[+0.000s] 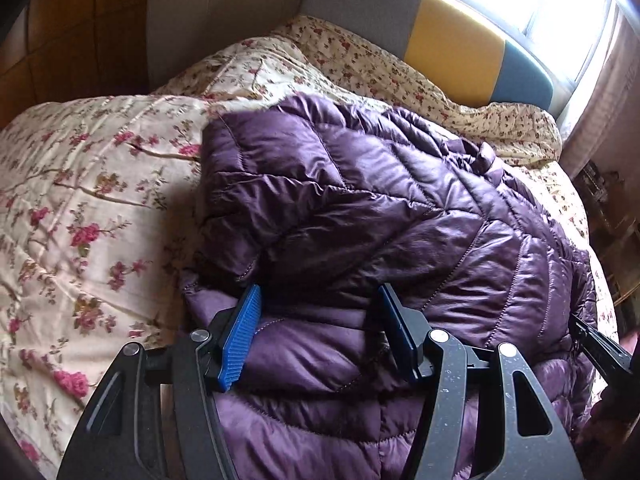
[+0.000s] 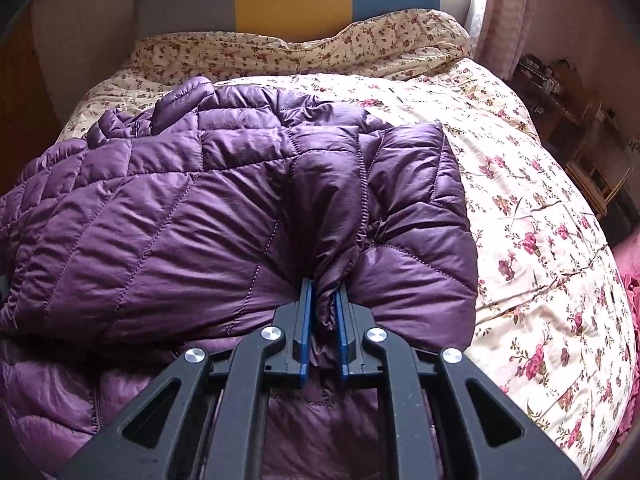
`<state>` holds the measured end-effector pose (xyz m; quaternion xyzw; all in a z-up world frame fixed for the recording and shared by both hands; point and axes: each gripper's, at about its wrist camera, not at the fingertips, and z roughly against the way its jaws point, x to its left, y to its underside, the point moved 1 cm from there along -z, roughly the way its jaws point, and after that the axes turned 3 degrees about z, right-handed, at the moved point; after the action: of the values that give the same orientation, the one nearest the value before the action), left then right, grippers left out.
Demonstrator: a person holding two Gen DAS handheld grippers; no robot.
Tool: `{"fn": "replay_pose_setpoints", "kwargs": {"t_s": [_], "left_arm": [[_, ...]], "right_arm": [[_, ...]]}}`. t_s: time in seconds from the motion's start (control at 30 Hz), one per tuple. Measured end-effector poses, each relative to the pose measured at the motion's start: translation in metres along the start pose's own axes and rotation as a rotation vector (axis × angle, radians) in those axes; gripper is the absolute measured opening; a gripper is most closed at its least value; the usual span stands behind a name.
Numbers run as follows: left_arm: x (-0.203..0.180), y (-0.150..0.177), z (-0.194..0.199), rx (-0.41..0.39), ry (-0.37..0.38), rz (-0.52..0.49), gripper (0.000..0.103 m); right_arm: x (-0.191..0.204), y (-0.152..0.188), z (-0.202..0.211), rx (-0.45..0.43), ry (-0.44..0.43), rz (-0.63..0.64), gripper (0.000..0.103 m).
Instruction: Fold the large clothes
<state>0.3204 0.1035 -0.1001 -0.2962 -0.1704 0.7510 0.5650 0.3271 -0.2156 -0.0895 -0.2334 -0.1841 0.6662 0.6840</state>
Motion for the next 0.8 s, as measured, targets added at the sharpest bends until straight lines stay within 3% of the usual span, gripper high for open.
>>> {"fn": "replay_pose_setpoints", "kwargs": {"t_s": [0.03, 0.1, 0.17, 0.23, 0.33, 0.53, 0.8], "left_arm": [[0.001, -0.001, 0.006, -0.013, -0.009, 0.006, 0.062], [0.003, -0.003, 0.015, -0.043, -0.015, 0.009, 0.067], [0.001, -0.006, 0.022, -0.070, -0.022, 0.000, 0.067], [-0.003, -0.011, 0.030, -0.094, -0.017, -0.017, 0.067], [-0.012, -0.018, 0.034, -0.121, -0.017, -0.045, 0.067], [-0.031, -0.025, 0.033, -0.150, -0.001, -0.100, 0.067], [-0.041, -0.023, 0.019, -0.145, 0.025, -0.143, 0.067]], "right_arm": [[-0.001, -0.001, 0.004, -0.004, 0.006, 0.002, 0.019], [-0.002, -0.005, 0.015, -0.036, 0.003, 0.002, 0.038], [-0.001, -0.011, 0.024, -0.065, -0.005, 0.002, 0.044], [0.003, -0.018, 0.035, -0.105, -0.042, -0.002, 0.060], [0.016, -0.033, 0.041, -0.147, -0.092, 0.014, 0.071], [0.048, -0.065, 0.023, -0.164, -0.139, 0.072, 0.079], [0.047, -0.057, -0.016, -0.081, -0.134, 0.097, 0.078]]}}
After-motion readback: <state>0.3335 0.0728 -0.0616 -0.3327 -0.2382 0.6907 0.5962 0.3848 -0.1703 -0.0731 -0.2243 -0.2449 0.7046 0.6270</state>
